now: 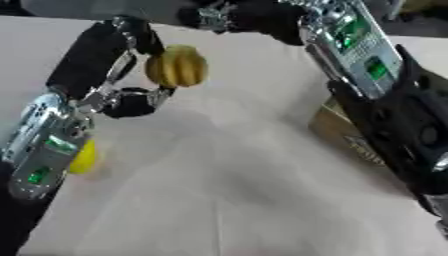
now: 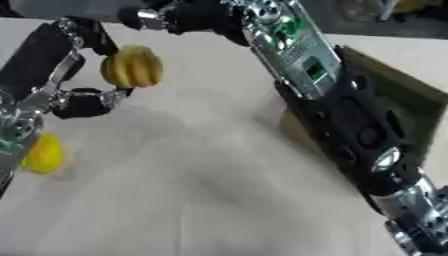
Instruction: Pick up the objects with one hand, pass them to the other hand, and then place them into the box on the other side of the table.
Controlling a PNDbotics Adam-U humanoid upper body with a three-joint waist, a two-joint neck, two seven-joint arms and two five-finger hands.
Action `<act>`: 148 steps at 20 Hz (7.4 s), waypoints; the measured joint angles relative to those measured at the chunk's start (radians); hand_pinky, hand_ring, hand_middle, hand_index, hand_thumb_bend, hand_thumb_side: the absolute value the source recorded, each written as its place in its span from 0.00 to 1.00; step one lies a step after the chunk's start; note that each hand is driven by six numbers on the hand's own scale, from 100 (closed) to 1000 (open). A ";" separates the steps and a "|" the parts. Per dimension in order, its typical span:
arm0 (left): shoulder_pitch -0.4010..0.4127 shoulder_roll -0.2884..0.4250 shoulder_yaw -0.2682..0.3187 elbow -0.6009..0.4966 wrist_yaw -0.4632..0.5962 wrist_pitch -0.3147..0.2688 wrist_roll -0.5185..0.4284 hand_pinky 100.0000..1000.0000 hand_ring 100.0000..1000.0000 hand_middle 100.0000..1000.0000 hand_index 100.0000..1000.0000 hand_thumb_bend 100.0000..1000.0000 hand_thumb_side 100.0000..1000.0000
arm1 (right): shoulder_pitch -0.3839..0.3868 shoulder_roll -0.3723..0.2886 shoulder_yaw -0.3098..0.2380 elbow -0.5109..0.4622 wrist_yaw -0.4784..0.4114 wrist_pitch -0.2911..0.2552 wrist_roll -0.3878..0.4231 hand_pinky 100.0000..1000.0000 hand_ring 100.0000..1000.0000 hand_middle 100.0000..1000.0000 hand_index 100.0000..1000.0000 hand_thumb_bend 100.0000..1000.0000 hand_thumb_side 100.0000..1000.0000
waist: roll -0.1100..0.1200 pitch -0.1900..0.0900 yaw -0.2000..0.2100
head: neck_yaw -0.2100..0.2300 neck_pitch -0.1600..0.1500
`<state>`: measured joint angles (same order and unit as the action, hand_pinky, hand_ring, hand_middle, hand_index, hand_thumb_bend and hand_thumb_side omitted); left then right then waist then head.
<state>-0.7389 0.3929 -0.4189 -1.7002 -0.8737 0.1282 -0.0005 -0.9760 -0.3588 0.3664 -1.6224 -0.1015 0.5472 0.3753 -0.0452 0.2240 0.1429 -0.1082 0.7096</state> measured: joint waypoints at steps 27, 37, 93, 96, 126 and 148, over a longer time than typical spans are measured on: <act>-0.001 -0.023 0.015 -0.036 -0.091 -0.043 0.070 0.57 0.48 0.41 0.47 0.25 0.00 | 0.008 0.015 0.036 0.050 0.098 -0.015 0.103 0.85 0.80 0.76 0.79 0.42 0.33 | -0.001 0.000 0.000 | -0.004 -0.004; -0.004 -0.042 0.015 -0.027 -0.102 -0.039 0.068 0.57 0.48 0.41 0.47 0.24 0.00 | 0.007 0.024 0.034 0.056 0.078 -0.016 0.081 0.83 0.78 0.69 0.73 0.33 0.17 | -0.002 0.000 0.000 | -0.007 -0.008; 0.106 0.022 0.092 0.004 -0.129 0.160 0.121 0.75 0.69 0.70 0.80 0.95 0.17 | 0.103 -0.115 -0.075 -0.042 -0.201 0.059 -0.102 0.77 0.66 0.49 0.50 0.16 0.00 | -0.007 0.000 -0.019 | -0.062 -0.007; 0.136 0.069 0.115 -0.002 -0.097 0.175 0.137 0.74 0.68 0.69 0.79 0.93 0.18 | 0.156 -0.176 -0.111 -0.061 -0.212 0.045 -0.142 0.77 0.66 0.49 0.51 0.17 0.00 | -0.007 0.000 -0.020 | -0.085 -0.007; 0.263 0.305 0.324 -0.208 0.199 0.268 0.333 0.71 0.63 0.64 0.76 0.83 0.21 | 0.634 -0.493 -0.317 0.079 -0.117 -0.147 -0.303 0.78 0.73 0.61 0.65 0.38 0.01 | -0.007 0.002 -0.014 | -0.222 0.003; 0.272 0.305 0.331 -0.208 0.200 0.273 0.344 0.71 0.63 0.64 0.76 0.84 0.23 | 0.623 -0.500 -0.390 0.039 0.018 -0.248 -0.319 0.87 0.86 0.77 0.84 0.42 0.20 | -0.007 0.002 -0.018 | -0.192 0.007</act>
<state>-0.4668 0.6975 -0.0881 -1.9085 -0.6734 0.4010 0.3435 -0.3530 -0.8591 -0.0241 -1.5836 -0.0830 0.2996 0.0560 -0.0518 0.2255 0.1244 -0.3000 0.7167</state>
